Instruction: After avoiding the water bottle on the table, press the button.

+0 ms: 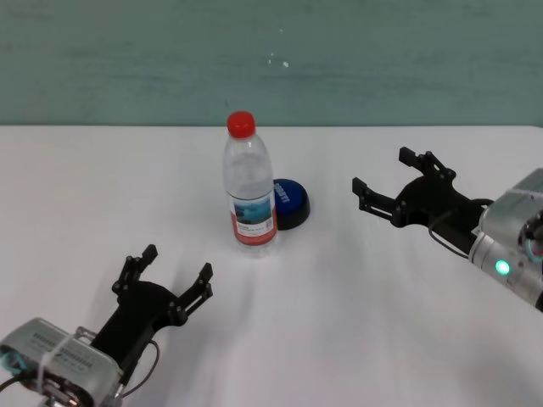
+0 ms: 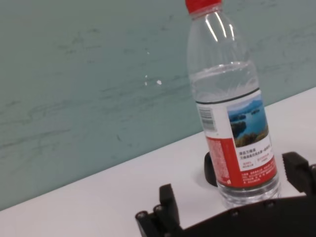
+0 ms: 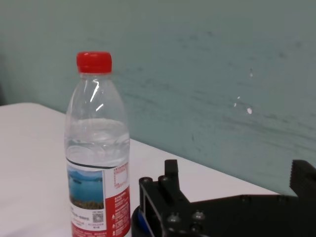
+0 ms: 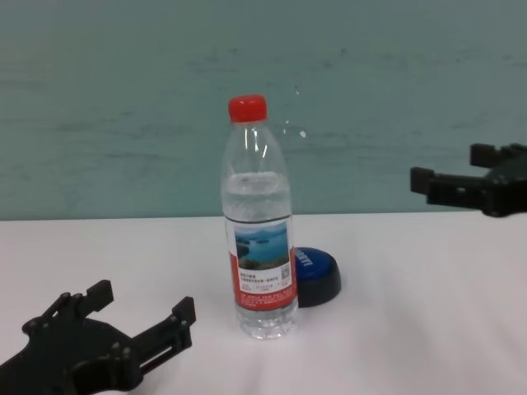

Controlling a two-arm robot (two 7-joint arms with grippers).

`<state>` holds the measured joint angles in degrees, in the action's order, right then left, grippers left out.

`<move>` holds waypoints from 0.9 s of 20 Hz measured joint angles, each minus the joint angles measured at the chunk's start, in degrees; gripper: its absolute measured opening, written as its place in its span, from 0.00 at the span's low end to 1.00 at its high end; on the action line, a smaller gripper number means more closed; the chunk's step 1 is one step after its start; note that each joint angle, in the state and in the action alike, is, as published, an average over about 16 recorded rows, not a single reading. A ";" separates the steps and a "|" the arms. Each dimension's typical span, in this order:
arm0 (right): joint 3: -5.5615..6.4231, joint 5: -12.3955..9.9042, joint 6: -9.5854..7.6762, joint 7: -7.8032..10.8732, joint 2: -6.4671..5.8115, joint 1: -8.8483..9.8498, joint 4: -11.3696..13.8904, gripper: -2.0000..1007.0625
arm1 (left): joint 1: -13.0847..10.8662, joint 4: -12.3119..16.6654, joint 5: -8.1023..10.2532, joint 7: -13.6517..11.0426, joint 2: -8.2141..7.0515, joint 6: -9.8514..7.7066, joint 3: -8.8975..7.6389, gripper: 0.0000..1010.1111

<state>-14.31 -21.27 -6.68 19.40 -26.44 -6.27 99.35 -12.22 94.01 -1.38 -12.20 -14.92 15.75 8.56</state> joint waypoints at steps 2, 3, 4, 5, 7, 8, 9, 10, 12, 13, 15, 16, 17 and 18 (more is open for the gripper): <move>0.70 -0.24 0.73 -0.52 -0.19 2.06 1.27 1.00 | 0.00 0.00 0.00 0.00 0.00 0.00 0.00 0.99; 1.04 -0.34 1.13 -0.78 -0.22 3.04 1.81 1.00 | 0.00 0.00 0.00 0.00 0.00 0.00 0.00 0.99; 1.37 -0.43 1.54 -1.01 -0.20 3.96 2.27 1.00 | 0.00 0.00 0.00 0.00 0.00 0.00 0.00 0.99; 1.70 -0.52 1.98 -1.26 -0.15 4.89 2.69 1.00 | 0.00 0.00 0.00 0.00 0.00 0.00 0.00 0.99; 2.32 -0.67 2.88 -1.72 0.07 6.60 3.28 1.00 | 0.00 0.00 0.00 0.00 0.00 0.00 0.00 0.99; 2.59 -0.73 3.33 -1.91 0.23 7.34 3.47 1.00 | 0.00 0.00 0.00 0.00 0.00 0.00 0.00 0.99; 2.86 -0.78 3.78 -2.08 0.41 8.07 3.61 1.00 | 0.00 0.00 0.00 0.00 0.00 0.00 0.00 0.99; 3.08 -0.81 4.23 -2.22 0.62 8.72 3.67 1.00 | 0.00 0.00 0.00 0.00 0.00 0.00 0.00 0.99; 3.45 -0.84 5.10 -2.41 1.08 9.85 3.63 1.00 | 0.00 0.00 0.00 0.00 0.00 0.00 0.00 0.99; 3.57 -0.83 5.50 -2.47 1.32 10.29 3.52 1.00 | 0.00 0.00 0.00 0.00 0.00 0.00 0.00 0.99; 3.71 -0.79 6.23 -2.46 1.81 10.94 3.14 1.00 | 0.00 0.00 0.00 0.00 0.00 0.00 0.00 0.99; 3.73 -0.76 6.55 -2.41 2.05 11.17 2.89 1.00 | 0.00 0.00 0.00 0.00 0.00 0.00 0.00 0.99; 3.72 -0.71 6.87 -2.34 2.28 11.36 2.62 1.00 | 0.00 0.00 0.00 0.00 0.00 0.00 0.00 0.99; 3.67 -0.66 7.15 -2.25 2.51 11.51 2.34 1.00 | 0.00 0.00 0.00 0.00 0.00 0.00 0.00 0.99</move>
<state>-10.64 -21.93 0.47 17.15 -23.93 5.24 101.69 -12.22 94.01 -1.38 -12.20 -14.92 15.75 8.56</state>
